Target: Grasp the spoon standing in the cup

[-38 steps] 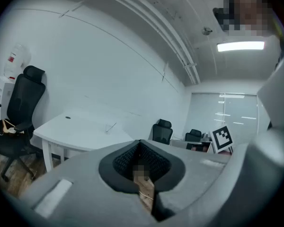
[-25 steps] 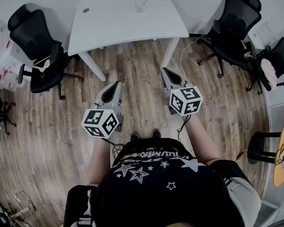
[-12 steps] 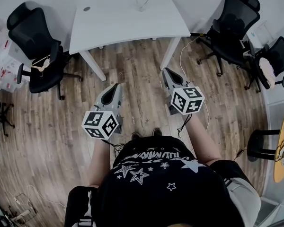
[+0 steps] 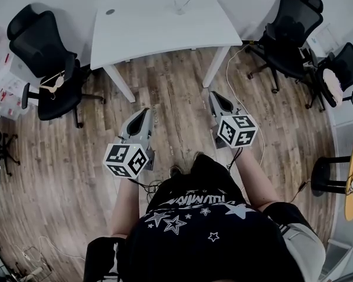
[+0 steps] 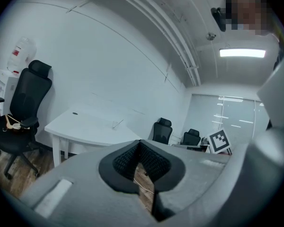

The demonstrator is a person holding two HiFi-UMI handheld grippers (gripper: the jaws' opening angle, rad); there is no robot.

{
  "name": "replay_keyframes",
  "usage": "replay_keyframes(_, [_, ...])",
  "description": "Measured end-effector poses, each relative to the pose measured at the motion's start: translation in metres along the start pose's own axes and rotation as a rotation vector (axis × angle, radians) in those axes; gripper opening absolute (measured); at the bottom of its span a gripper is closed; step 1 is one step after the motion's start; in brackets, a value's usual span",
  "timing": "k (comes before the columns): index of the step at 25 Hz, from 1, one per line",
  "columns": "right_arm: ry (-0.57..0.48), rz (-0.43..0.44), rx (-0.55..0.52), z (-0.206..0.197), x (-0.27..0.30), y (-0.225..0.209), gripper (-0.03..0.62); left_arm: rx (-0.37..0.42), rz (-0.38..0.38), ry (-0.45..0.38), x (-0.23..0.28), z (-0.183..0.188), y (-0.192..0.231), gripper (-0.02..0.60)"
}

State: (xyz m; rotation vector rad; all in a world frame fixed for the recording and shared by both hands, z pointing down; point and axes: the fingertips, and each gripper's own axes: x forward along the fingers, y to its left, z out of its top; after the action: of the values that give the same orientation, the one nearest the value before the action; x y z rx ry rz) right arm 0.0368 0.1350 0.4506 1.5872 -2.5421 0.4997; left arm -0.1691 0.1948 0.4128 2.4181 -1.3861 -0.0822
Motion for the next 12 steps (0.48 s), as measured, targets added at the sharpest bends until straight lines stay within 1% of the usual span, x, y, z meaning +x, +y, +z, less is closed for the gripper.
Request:
replay_keyframes(3, [0.009,-0.012,-0.007,-0.001,0.003,-0.003,0.009,0.001,-0.004,0.019,0.0,-0.005,0.006,0.008])
replay_keyframes(7, [0.002,-0.012,-0.01,0.006,0.013,-0.01,0.009,-0.02,0.014,0.029,0.007,-0.007,0.018,0.008])
replay_keyframes(12, [-0.015,0.009,-0.012,0.02,0.038,-0.023,0.009,0.006,0.048,0.011,0.023,0.005,0.029,0.008])
